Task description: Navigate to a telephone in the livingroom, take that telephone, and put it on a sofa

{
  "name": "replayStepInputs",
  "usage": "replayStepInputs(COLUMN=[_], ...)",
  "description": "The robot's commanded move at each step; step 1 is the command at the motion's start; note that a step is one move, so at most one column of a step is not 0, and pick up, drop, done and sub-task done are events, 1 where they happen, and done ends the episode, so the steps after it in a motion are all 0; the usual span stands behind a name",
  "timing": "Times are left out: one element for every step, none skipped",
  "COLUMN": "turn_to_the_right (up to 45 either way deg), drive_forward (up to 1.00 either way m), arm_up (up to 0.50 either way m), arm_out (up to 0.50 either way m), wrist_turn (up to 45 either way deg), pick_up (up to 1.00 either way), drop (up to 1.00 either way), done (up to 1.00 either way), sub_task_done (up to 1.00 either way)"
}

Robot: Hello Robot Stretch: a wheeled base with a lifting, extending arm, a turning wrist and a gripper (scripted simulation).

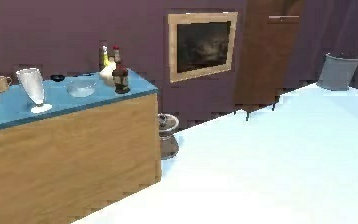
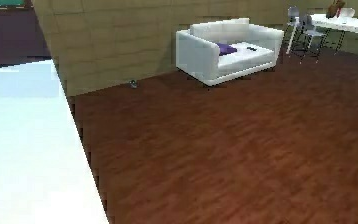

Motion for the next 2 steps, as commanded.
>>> replayStepInputs(turn_to_the_right=[0.0,45.0], drive_forward=[0.05,0.0], arm_up=[0.0,0.0], arm_out=[0.0,0.0], wrist_turn=[0.0,0.0], pick_up=[0.0,0.0], drop=[0.0,0.0], done=[0.0,0.0], sub_task_done=[0.0,0.0])
